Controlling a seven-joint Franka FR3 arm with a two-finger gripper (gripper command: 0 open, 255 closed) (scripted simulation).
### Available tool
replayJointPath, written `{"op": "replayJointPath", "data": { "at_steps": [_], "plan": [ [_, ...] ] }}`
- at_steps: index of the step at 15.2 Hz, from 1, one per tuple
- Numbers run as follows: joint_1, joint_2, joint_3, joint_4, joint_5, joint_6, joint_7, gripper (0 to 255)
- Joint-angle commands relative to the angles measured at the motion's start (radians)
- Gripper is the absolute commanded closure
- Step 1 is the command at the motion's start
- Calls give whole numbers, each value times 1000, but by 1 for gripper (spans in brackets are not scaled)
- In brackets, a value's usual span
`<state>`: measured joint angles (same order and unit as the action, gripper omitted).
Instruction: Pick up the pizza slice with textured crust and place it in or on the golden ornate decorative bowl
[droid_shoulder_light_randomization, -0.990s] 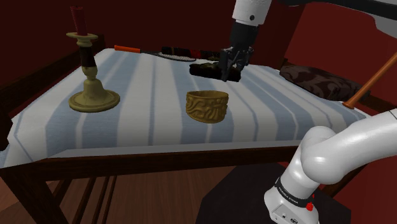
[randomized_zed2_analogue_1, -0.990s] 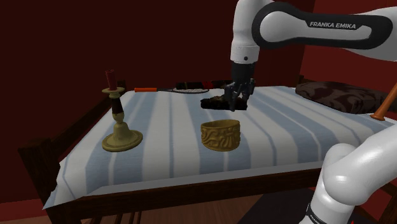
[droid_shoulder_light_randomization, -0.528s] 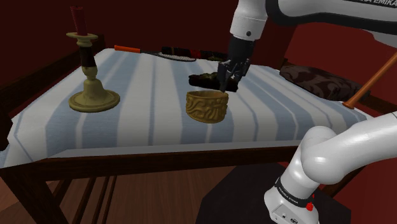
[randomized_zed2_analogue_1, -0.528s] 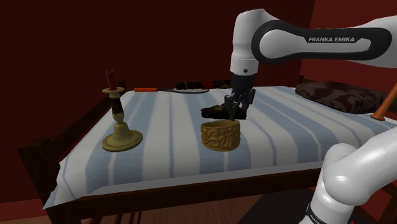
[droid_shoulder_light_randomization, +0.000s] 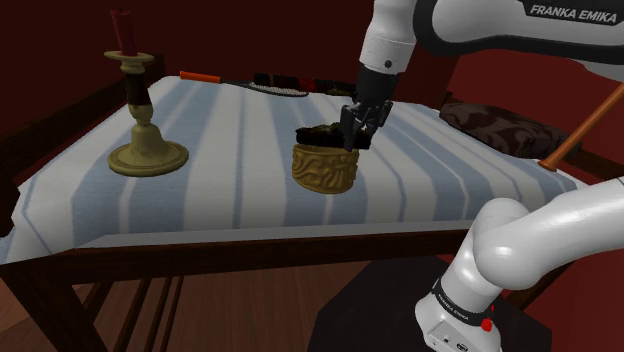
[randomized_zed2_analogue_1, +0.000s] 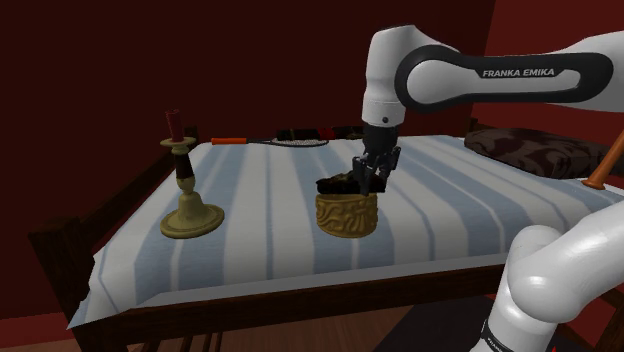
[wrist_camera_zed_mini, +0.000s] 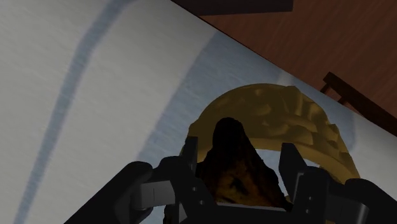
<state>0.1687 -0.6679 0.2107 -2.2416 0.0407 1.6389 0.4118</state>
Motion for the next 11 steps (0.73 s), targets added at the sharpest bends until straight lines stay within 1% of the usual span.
{"op": "replayJointPath", "data": {
  "at_steps": [1,3,4,9,11],
  "plan": [
    [0,2,1,-4,0,1,0,255],
    [0,2,1,-4,0,1,0,255],
    [0,2,1,-5,0,2,0,0],
    [0,2,1,-4,0,1,1,0],
    [-2,17,0,74,-3,-63,2,0]
  ]
}}
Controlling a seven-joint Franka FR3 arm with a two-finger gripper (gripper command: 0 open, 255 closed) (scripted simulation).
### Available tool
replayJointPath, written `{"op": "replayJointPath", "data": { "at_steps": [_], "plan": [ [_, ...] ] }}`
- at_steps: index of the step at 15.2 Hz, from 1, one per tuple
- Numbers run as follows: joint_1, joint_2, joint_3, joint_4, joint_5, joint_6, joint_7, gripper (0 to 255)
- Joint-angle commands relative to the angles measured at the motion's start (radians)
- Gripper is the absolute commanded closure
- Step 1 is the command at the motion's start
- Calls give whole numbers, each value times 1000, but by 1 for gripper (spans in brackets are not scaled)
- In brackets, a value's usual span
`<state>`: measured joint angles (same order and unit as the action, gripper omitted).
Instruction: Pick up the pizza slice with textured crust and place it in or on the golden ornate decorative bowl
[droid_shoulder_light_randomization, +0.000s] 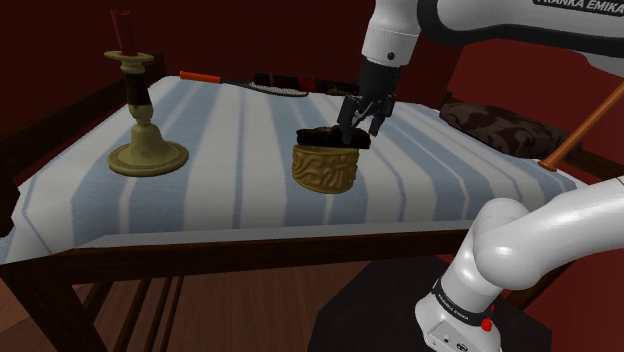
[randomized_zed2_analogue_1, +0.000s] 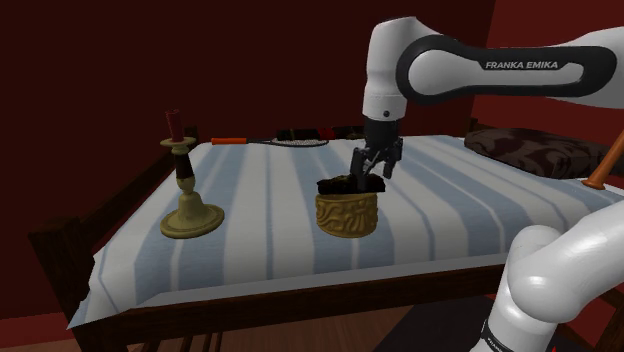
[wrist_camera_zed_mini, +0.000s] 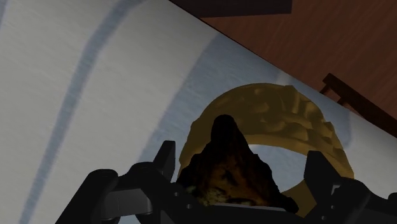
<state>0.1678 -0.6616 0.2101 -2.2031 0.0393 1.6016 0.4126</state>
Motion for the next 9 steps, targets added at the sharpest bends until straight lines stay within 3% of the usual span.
{"op": "replayJointPath", "data": {
  "at_steps": [1,9],
  "plan": [
    [-3,19,1,76,-3,-58,3,0],
    [-4,27,1,109,-4,-83,4,0]
  ]
}}
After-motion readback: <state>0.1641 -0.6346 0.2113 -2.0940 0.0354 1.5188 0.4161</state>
